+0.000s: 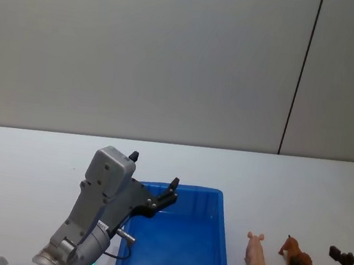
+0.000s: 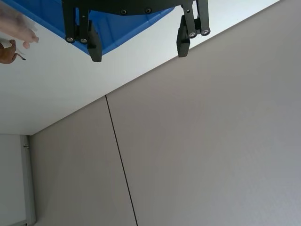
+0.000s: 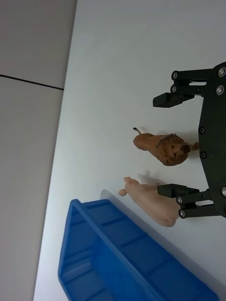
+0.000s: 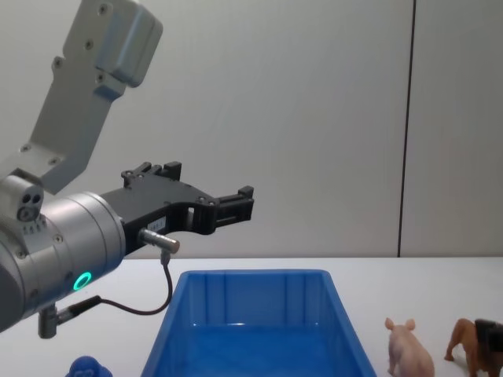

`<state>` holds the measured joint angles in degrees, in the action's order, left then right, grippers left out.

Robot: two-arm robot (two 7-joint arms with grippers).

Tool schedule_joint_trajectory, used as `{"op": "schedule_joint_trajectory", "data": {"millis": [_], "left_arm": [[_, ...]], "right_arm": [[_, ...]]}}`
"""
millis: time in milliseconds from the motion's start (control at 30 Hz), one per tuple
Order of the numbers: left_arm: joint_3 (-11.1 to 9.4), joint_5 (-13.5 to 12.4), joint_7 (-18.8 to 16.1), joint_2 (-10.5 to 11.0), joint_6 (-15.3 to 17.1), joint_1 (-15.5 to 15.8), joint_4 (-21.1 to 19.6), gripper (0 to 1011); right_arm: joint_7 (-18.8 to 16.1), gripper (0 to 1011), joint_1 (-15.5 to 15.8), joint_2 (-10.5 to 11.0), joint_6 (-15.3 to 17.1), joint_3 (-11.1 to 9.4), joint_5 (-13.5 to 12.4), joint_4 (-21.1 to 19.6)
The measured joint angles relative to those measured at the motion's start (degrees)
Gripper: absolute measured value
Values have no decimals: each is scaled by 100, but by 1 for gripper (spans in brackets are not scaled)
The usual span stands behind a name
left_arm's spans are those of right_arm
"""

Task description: Pick up the two dolls from the table and place them into the box.

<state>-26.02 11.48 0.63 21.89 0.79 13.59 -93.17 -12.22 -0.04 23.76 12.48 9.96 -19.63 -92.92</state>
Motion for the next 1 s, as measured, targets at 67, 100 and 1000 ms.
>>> {"op": "schedule_joint_trajectory", "data": {"millis": [67,100,1000], "left_arm": [[0,0,0,0,0,0,0,1002],[0,0,0,0,0,0,0,1002],[0,0,0,0,0,0,0,1002]], "right_arm": [[-28,1001,-27,-13,33,11,11,57],[-39,1001,-39,-20,45,13,14,73],[-329,654,-485,-240,305,113,19,769]]}}
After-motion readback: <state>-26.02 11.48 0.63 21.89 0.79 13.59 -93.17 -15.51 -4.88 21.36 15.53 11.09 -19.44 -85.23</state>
